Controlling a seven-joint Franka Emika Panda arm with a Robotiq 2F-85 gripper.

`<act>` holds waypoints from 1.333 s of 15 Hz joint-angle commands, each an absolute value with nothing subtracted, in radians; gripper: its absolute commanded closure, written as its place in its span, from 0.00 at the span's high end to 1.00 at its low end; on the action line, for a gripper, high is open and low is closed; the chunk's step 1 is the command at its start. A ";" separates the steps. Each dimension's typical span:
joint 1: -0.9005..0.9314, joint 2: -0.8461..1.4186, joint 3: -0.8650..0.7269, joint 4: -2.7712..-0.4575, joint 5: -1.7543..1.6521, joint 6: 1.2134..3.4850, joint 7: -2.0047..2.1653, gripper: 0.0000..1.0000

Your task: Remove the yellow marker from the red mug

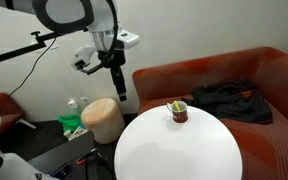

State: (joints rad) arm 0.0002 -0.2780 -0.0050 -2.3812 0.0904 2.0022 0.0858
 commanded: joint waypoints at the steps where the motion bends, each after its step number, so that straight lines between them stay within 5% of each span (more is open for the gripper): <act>1: -0.003 -0.278 -0.002 -2.380 0.091 2.001 0.085 1.00; 20: -0.013 -0.245 0.018 -2.353 -0.045 2.147 0.108 1.00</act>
State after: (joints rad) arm -0.0002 -0.2743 -0.0019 -2.3803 0.0183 2.0848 0.0857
